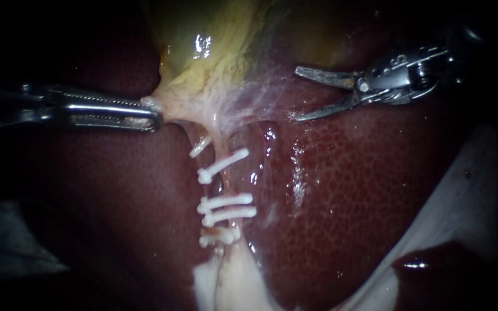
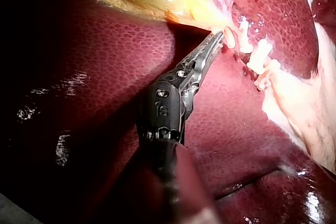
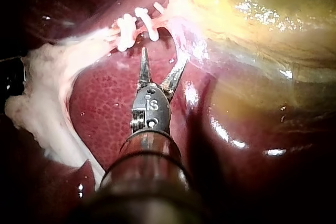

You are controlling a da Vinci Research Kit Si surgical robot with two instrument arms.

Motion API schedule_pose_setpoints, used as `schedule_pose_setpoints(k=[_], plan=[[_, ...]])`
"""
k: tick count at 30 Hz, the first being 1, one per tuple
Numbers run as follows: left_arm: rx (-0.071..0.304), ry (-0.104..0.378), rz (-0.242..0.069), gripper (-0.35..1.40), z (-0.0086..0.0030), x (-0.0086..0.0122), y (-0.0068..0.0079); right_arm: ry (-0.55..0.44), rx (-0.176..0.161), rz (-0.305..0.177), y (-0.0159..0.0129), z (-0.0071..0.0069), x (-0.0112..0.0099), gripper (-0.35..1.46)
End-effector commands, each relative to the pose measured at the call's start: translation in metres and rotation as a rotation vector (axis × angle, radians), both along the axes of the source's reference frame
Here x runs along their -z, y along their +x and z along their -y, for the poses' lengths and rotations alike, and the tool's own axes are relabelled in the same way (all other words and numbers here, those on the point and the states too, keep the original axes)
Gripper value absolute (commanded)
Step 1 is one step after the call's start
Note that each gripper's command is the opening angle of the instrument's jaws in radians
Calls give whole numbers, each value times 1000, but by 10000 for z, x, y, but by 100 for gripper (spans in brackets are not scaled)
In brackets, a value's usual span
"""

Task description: Go to the cutting position right tube

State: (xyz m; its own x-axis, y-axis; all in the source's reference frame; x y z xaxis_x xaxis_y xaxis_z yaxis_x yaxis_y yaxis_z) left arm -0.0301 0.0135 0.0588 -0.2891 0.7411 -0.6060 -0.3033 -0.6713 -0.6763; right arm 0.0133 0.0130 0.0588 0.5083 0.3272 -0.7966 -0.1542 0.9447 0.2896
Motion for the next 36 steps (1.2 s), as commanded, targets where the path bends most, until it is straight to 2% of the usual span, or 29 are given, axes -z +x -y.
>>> schedule_pose_setpoints(k=[1, 2, 5, 9, 16, 20, 25, 26, 33, 36], plan=[[-1, -5, 1, -35, -1, 0, 0, 9, 5, -11, 2, 4, -2, 143], [1, -5, 4, -35, -2, 1, 1, 31, 13, -13, 4, 8, -4, 143], [3, -6, 2, -35, -2, 1, 1, 78, 82, -20, 12, 24, -11, 140], [3, -6, 2, -35, -2, 1, 2, 143, 151, -14, 27, 50, -23, 138], [3, -6, 2, -35, -1, 1, 2, 275, 240, -18, 49, 97, -53, 138], [3, -6, 2, -35, -1, 1, 2, 340, 281, -30, 52, 115, -67, 138], [4, -6, 1, -35, 0, 2, 1, 399, 313, -21, 55, 123, -85, 135], [4, -6, 1, -35, 0, 2, 1, 408, 325, -19, 55, 123, -89, 133], [5, -7, 0, -35, 2, 2, 0, 433, 343, -12, 61, 120, -120, 132], [5, -7, 0, -35, 2, 2, 0, 440, 362, -13, 65, 119, -133, 132]])
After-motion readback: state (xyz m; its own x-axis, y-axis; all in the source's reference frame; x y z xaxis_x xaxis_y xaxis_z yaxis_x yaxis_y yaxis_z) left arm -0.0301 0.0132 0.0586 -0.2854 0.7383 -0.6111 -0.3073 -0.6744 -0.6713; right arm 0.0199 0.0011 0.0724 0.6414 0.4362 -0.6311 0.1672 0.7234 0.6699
